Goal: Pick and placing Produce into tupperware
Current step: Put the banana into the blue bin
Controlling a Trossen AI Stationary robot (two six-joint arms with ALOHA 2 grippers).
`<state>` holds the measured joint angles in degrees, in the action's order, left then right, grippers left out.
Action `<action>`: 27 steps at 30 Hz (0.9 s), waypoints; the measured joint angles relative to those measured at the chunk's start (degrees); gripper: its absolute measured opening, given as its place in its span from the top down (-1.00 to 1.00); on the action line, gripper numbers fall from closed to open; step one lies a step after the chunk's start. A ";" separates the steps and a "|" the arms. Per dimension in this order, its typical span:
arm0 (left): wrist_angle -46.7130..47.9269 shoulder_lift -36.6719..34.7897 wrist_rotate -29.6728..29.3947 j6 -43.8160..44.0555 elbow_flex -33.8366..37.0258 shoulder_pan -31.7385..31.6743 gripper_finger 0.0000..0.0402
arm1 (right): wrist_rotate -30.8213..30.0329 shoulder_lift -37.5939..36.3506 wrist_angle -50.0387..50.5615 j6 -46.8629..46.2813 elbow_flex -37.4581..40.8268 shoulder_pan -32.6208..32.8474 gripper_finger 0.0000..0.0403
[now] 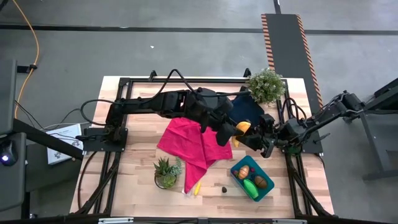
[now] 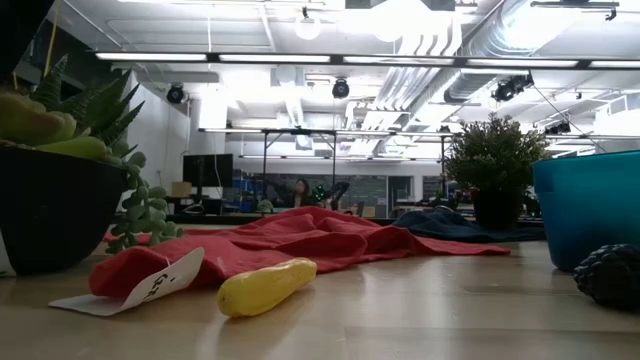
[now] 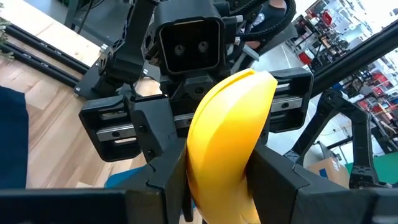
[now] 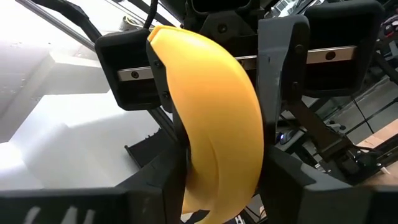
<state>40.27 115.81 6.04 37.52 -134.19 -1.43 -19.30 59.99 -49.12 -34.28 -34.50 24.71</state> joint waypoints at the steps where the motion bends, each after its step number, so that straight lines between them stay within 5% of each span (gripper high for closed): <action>1: 0.00 0.00 0.00 -0.01 0.00 0.00 0.30 | 0.00 0.00 0.00 0.01 0.00 0.00 0.26; 17: 0.20 -0.68 -0.66 -2.10 0.04 -0.52 -0.37 | 0.01 0.00 0.34 1.21 -0.04 0.00 0.27; 27: 7.44 -8.08 -2.42 -6.16 0.00 -2.34 -0.31 | -0.83 -0.60 3.94 0.74 -0.10 0.00 0.27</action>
<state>47.71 107.73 3.62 31.36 -134.19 -3.77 -20.13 59.39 -45.18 -33.54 -34.60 24.71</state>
